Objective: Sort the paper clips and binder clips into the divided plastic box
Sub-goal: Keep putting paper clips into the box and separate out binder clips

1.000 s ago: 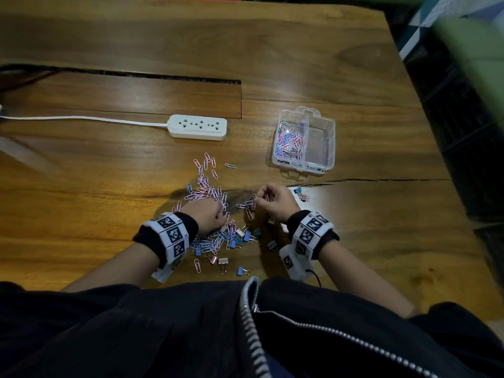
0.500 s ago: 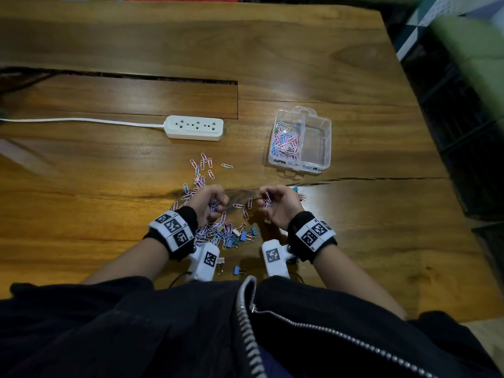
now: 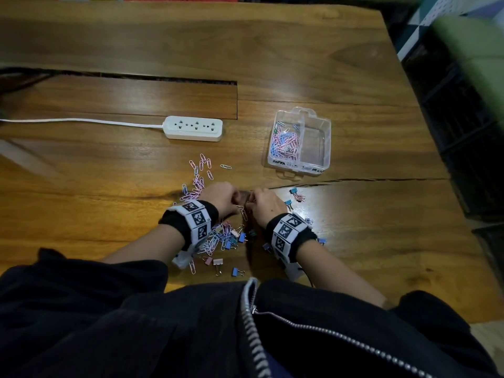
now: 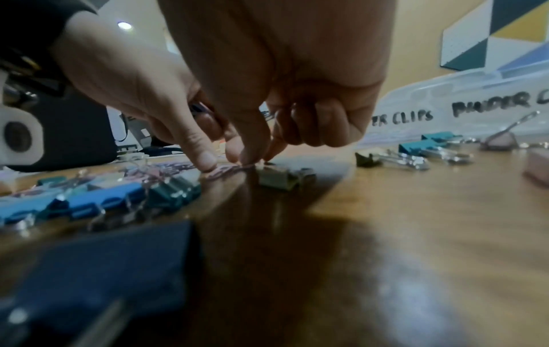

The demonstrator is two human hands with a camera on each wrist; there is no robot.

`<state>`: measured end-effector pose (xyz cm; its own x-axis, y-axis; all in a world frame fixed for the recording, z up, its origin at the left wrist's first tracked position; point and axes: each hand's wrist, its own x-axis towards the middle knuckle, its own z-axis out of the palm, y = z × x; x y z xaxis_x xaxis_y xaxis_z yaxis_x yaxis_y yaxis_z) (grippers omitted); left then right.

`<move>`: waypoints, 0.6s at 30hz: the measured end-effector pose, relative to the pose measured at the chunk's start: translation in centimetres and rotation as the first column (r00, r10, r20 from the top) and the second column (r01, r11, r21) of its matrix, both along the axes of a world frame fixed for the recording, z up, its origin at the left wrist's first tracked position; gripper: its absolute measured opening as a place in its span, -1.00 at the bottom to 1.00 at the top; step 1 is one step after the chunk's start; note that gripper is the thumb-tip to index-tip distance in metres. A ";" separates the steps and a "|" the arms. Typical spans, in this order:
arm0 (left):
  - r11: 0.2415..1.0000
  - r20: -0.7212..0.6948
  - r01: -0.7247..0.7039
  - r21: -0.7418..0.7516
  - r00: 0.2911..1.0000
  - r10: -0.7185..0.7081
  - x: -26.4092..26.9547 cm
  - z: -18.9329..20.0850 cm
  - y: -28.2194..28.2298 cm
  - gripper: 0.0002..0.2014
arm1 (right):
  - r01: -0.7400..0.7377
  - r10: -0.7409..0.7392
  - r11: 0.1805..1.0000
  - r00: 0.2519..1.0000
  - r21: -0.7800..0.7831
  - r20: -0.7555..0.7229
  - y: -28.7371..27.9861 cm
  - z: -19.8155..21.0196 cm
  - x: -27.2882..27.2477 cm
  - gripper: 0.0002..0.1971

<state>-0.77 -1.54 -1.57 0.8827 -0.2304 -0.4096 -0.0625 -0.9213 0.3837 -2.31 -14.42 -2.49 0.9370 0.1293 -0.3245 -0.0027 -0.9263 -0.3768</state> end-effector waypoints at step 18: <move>0.431 -0.637 -0.659 -0.616 0.739 0.220 0.4 0.3 0.6 -0.70 | 0.393 -0.283 0.750 0.918 0.531 -0.279 -2.8 2.2 -0.4 -0.73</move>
<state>-0.39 -0.93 -1.25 0.7474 -0.2631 -0.6100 0.6146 -0.0749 0.7853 -2.74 -17.26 -0.28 0.8916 0.0253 -0.4521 -0.3887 -0.4692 -0.7929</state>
